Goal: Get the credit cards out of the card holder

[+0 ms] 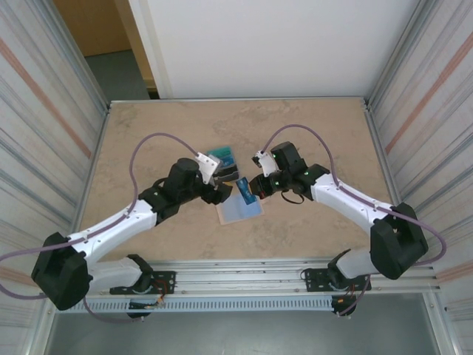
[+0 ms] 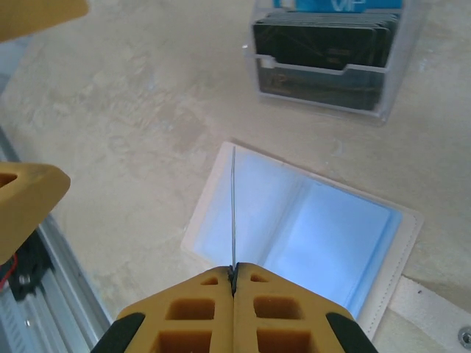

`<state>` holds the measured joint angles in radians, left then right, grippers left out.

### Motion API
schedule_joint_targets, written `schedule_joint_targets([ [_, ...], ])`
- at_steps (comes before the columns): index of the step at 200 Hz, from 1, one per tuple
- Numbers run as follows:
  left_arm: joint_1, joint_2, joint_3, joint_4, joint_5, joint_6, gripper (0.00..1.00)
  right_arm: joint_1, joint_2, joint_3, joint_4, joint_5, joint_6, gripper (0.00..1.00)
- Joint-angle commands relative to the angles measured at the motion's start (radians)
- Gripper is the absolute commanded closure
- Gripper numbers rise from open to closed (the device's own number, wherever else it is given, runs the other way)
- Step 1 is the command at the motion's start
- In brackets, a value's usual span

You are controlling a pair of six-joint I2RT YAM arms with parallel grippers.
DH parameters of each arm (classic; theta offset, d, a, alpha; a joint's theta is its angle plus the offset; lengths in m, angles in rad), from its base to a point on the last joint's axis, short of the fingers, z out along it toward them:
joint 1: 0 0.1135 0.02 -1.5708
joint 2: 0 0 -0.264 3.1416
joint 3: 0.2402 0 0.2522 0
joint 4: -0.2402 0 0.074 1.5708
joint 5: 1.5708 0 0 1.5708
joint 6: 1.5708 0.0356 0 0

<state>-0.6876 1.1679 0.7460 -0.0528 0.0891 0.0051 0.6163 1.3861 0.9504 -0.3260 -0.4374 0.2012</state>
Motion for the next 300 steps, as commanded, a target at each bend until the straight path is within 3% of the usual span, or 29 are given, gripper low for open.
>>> schedule_joint_targets([
  [1,0.007,-0.025,0.018,-0.013,0.301,0.275,0.14,0.006,-0.066,0.028,-0.052,-0.103,-0.151,1.00],
  [38,0.034,0.018,0.101,-0.126,0.463,0.412,0.21,0.008,-0.113,0.060,-0.093,-0.176,-0.244,1.00],
  [89,0.033,0.124,0.205,-0.236,0.602,0.496,0.44,0.032,-0.117,0.110,-0.173,-0.233,-0.347,1.00],
  [153,0.019,0.178,0.252,-0.312,0.653,0.548,0.99,0.044,-0.118,0.121,-0.191,-0.223,-0.369,1.00],
  [166,0.018,0.177,0.248,-0.312,0.655,0.546,1.00,0.044,-0.122,0.115,-0.179,-0.211,-0.358,1.00],
  [186,0.016,0.168,0.244,-0.311,0.652,0.545,1.00,0.037,-0.138,0.098,-0.153,-0.181,-0.326,0.84],
  [201,0.016,0.143,0.227,-0.285,0.614,0.522,1.00,0.019,-0.165,0.069,-0.119,-0.184,-0.297,0.56],
  [221,0.017,0.082,0.180,-0.225,0.540,0.471,1.00,-0.014,-0.214,0.021,-0.051,-0.195,-0.243,0.36],
  [257,0.042,-0.067,0.028,-0.021,0.416,0.294,1.00,-0.038,-0.311,-0.087,0.100,-0.191,-0.148,0.22],
  [300,0.046,-0.234,-0.116,0.176,0.338,0.075,1.00,-0.044,-0.369,-0.208,0.321,-0.198,-0.028,0.17],
])
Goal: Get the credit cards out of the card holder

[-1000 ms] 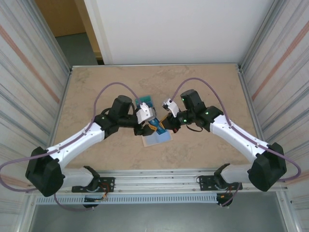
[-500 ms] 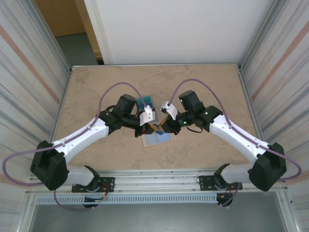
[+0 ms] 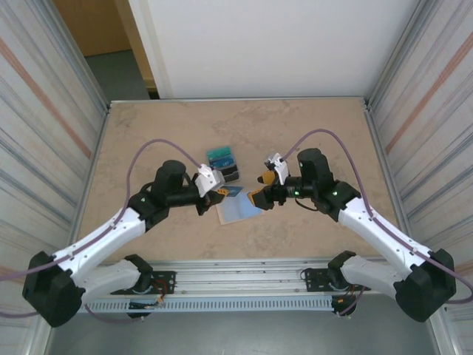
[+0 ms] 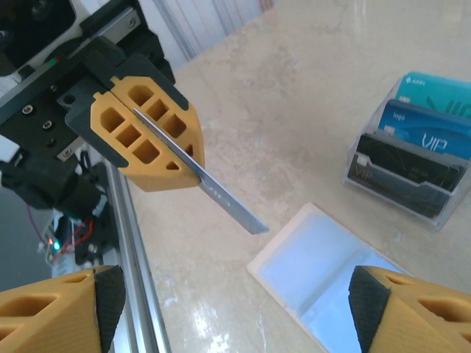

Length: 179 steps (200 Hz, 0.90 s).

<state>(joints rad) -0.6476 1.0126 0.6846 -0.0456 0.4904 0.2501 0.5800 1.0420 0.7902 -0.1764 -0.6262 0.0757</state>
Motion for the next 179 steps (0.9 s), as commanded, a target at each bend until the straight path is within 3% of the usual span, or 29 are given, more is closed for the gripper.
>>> schedule_joint_targets([
  [1,0.006,-0.083,-0.057,0.173,-0.064,-0.175,1.00,-0.009,-0.025,-0.049,0.174,-0.010,0.100,0.17],
  [47,0.006,-0.162,-0.112,0.265,-0.052,-0.313,1.00,-0.003,0.022,-0.110,0.446,-0.110,0.218,0.17],
  [98,0.006,-0.156,-0.111,0.302,0.026,-0.357,1.00,0.056,0.105,-0.039,0.474,-0.152,0.185,0.24],
  [145,0.006,-0.129,-0.102,0.332,0.139,-0.374,1.00,0.061,0.158,-0.016,0.543,-0.225,0.199,0.45],
  [155,0.006,-0.128,-0.100,0.334,0.147,-0.376,1.00,0.063,0.163,-0.012,0.551,-0.252,0.198,0.55],
  [170,0.006,-0.129,-0.099,0.337,0.147,-0.379,1.00,0.064,0.164,-0.007,0.553,-0.284,0.193,0.79],
  [179,0.006,-0.129,-0.099,0.339,0.146,-0.382,1.00,0.066,0.162,-0.003,0.545,-0.299,0.186,0.87],
])
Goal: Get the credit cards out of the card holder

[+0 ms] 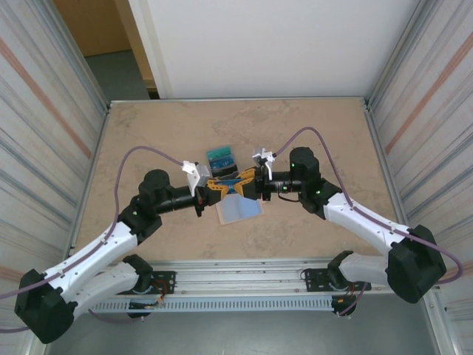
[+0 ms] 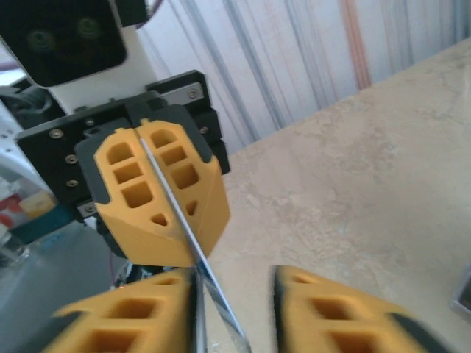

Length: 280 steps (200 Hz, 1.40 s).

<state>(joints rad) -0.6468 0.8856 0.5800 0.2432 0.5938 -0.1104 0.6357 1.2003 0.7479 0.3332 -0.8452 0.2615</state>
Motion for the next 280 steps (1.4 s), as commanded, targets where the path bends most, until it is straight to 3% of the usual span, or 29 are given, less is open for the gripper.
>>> schedule_joint_targets([
  [1,0.005,-0.002,0.005,0.049,0.043,-0.022,1.00,0.011,0.003,0.039,0.034,-0.081,0.000,0.87],
  [21,0.006,-0.002,0.006,0.049,0.038,-0.025,1.00,0.019,-0.008,0.049,-0.026,-0.089,-0.039,1.00],
  [35,0.008,-0.005,0.022,0.007,0.037,-0.005,1.00,0.025,-0.025,0.068,-0.112,-0.071,-0.088,1.00],
  [63,0.042,-0.022,0.093,-0.174,0.042,0.113,0.65,0.032,-0.061,0.127,-0.359,0.043,-0.220,1.00],
  [95,0.078,-0.027,0.197,-0.356,0.111,0.284,0.44,0.031,-0.057,0.182,-0.557,0.113,-0.318,1.00],
  [108,0.079,-0.011,0.232,-0.410,0.118,0.339,0.43,0.031,-0.051,0.204,-0.608,0.121,-0.344,1.00],
  [154,0.068,0.132,0.383,-0.618,0.170,0.484,0.50,0.033,-0.051,0.240,-0.680,0.128,-0.393,1.00],
  [208,-0.020,0.285,0.499,-0.759,0.094,0.596,0.56,0.035,-0.024,0.261,-0.700,0.117,-0.397,1.00],
  [233,-0.020,0.320,0.516,-0.752,0.081,0.600,0.74,0.037,-0.024,0.258,-0.701,0.111,-0.401,1.00],
  [241,-0.020,0.328,0.521,-0.752,0.085,0.603,0.86,0.037,-0.024,0.258,-0.703,0.112,-0.400,1.00],
  [255,-0.020,0.338,0.529,-0.757,0.091,0.614,1.00,0.037,-0.024,0.258,-0.701,0.115,-0.400,1.00],
  [280,-0.019,0.346,0.527,-0.766,0.080,0.634,1.00,0.035,-0.026,0.248,-0.687,0.140,-0.386,0.97],
])
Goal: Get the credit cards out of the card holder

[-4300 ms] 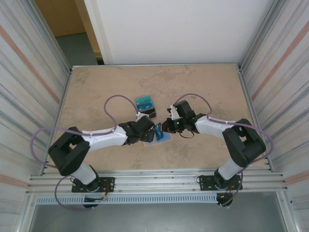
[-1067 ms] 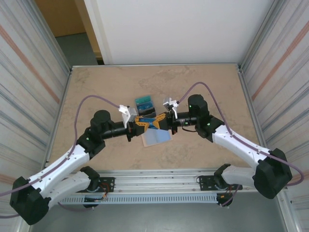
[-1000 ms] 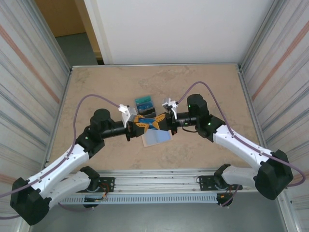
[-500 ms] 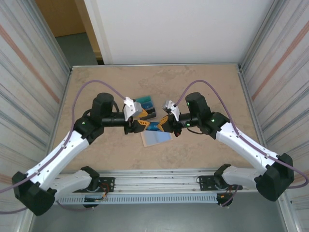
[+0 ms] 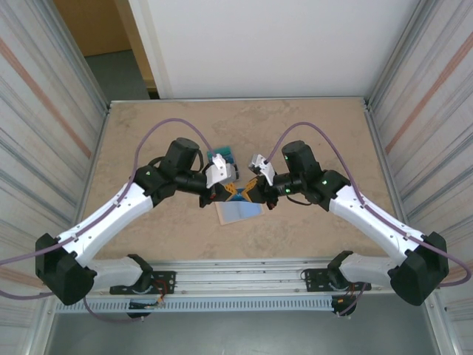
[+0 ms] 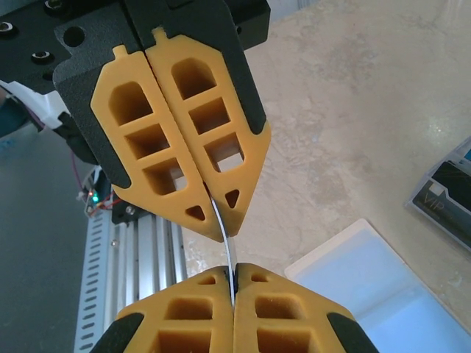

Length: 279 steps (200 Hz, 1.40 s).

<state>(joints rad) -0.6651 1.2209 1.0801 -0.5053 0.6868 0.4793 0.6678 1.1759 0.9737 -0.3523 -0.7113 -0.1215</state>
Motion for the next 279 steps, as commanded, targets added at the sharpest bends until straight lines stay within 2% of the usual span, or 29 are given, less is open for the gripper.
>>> schedule_joint_targets([
  [1,-0.001,0.011,0.027,-0.016,-0.016,0.044,1.00,0.002,-0.001,0.021,-0.001,0.007,-0.001,0.96],
  [25,0.031,0.004,-0.003,0.039,-0.055,0.039,1.00,-0.024,-0.011,0.001,0.032,0.060,0.041,0.58],
  [37,0.074,0.004,-0.023,0.082,-0.058,0.038,1.00,-0.048,-0.020,-0.017,0.061,0.065,0.072,0.43],
  [66,0.170,0.036,-0.039,0.178,-0.068,0.072,1.00,-0.108,-0.036,-0.061,0.143,0.099,0.168,0.23],
  [92,0.242,0.111,-0.022,0.237,-0.094,0.112,1.00,-0.116,-0.048,-0.076,0.172,0.220,0.237,0.06],
  [95,0.250,0.121,-0.016,0.242,-0.096,0.114,1.00,-0.115,-0.050,-0.078,0.175,0.237,0.248,0.00],
  [124,0.311,0.229,0.026,0.297,-0.113,0.137,1.00,-0.119,-0.042,-0.074,0.182,0.431,0.378,0.01],
  [150,0.327,0.327,0.073,0.319,-0.131,0.171,1.00,-0.117,-0.029,-0.060,0.137,0.604,0.451,0.01],
  [164,0.328,0.374,0.093,0.328,-0.130,0.183,1.00,-0.118,-0.030,-0.068,0.137,0.656,0.473,0.01],
  [198,0.328,0.443,0.106,0.365,-0.120,0.190,1.00,-0.117,-0.033,-0.075,0.127,0.700,0.508,0.01],
  [279,0.329,0.552,0.124,0.390,-0.086,0.195,1.00,-0.117,-0.037,-0.088,0.138,0.708,0.519,0.01],
])
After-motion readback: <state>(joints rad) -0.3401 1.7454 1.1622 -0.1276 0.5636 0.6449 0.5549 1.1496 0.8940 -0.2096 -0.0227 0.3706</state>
